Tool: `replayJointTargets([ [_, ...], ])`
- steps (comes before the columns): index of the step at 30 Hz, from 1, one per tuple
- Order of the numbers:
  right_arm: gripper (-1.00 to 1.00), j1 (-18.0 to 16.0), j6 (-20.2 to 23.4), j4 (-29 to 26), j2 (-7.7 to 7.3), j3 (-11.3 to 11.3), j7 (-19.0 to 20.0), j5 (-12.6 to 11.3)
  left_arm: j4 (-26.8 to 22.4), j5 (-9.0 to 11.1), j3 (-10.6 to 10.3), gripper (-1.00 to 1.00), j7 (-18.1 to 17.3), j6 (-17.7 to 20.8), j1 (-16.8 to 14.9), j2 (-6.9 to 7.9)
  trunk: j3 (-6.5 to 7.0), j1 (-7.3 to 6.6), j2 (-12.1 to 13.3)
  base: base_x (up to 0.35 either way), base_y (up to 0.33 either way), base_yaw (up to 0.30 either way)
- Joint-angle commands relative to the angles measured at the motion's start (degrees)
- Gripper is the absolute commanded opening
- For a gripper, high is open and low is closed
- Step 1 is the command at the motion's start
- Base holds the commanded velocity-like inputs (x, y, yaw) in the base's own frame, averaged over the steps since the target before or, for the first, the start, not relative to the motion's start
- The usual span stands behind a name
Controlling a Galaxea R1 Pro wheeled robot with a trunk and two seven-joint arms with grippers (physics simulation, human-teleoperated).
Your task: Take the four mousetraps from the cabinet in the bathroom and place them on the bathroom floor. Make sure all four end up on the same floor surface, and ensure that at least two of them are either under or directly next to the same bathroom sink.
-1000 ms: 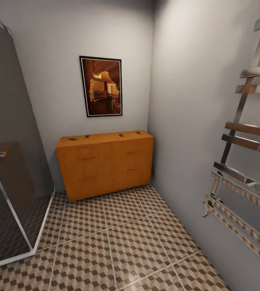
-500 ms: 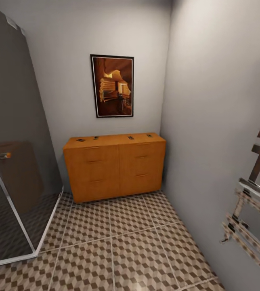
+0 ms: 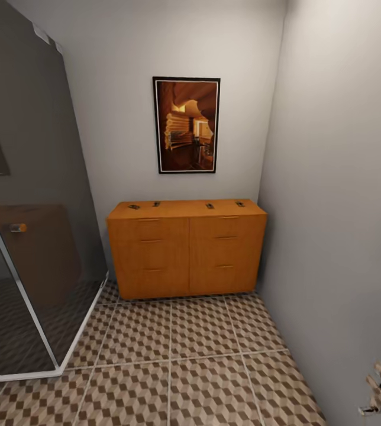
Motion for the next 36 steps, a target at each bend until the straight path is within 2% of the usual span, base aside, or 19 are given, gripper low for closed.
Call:
replayJointTargets([
  [1,1.0,0.0,-0.2,0.0,0.0,0.0,0.0,0.0,-0.1,0.0,0.0,1.0,0.0,-0.1,0.0,0.01,-0.07,0.03,0.0,0.294,-0.199,0.198],
  [12,1.0,0.0,-0.2,0.1,-0.01,0.0,0.0,0.0,-0.1,0.0,0.0,1.0,0.0,-0.1,0.0,0.01,-0.67,0.03,0.0,0.28,-0.194,0.203],
  [36,1.0,0.0,-0.2,0.1,-0.01,0.0,0.0,-0.3,-0.2,0.0,0.0,1.0,0.0,-0.2,0.0,0.01,-2.46,0.03,0.0,0.016,-0.014,0.19],
])
